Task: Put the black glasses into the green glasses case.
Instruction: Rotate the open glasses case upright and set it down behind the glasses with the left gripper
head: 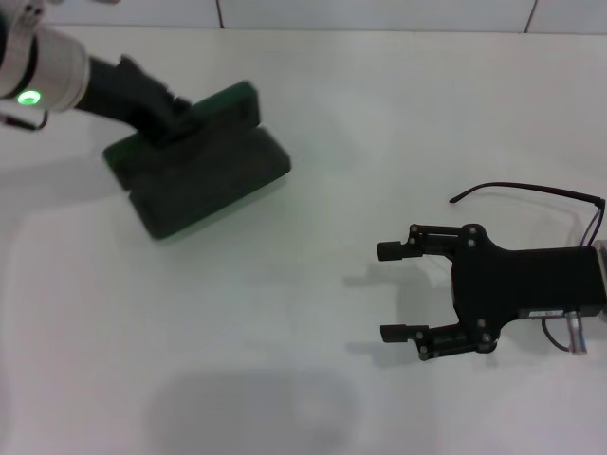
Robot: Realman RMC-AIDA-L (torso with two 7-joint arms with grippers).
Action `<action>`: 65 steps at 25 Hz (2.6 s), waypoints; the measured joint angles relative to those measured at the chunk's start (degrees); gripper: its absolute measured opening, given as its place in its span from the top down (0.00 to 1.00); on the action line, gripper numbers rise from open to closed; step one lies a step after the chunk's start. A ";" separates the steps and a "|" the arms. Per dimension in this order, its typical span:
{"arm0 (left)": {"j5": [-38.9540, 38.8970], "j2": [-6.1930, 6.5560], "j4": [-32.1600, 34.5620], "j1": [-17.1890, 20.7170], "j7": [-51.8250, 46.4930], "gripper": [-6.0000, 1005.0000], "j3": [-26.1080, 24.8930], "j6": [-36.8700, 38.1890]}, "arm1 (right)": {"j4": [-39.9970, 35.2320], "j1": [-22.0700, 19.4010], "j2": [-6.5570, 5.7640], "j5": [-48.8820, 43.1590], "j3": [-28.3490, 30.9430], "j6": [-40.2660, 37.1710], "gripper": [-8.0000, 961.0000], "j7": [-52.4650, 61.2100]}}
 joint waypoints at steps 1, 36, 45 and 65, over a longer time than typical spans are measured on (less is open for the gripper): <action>-0.63 0.06 -0.60 -1.11 2.63 0.80 0.03 -0.28 | -0.02 0.00 0.02 -0.09 0.05 0.03 0.18 -0.11; -33.60 -0.79 -20.89 -9.62 26.78 0.56 11.04 -10.37 | -0.96 -2.97 0.41 0.10 10.76 2.22 0.18 -4.42; -53.20 -0.72 -17.65 6.50 30.16 0.42 7.79 -8.96 | -8.33 -3.06 -7.86 -0.39 16.54 2.69 0.18 4.31; -18.78 -0.93 -35.91 -19.35 2.95 0.42 7.45 -32.42 | -12.61 -5.63 1.07 -28.18 18.21 11.04 0.18 9.12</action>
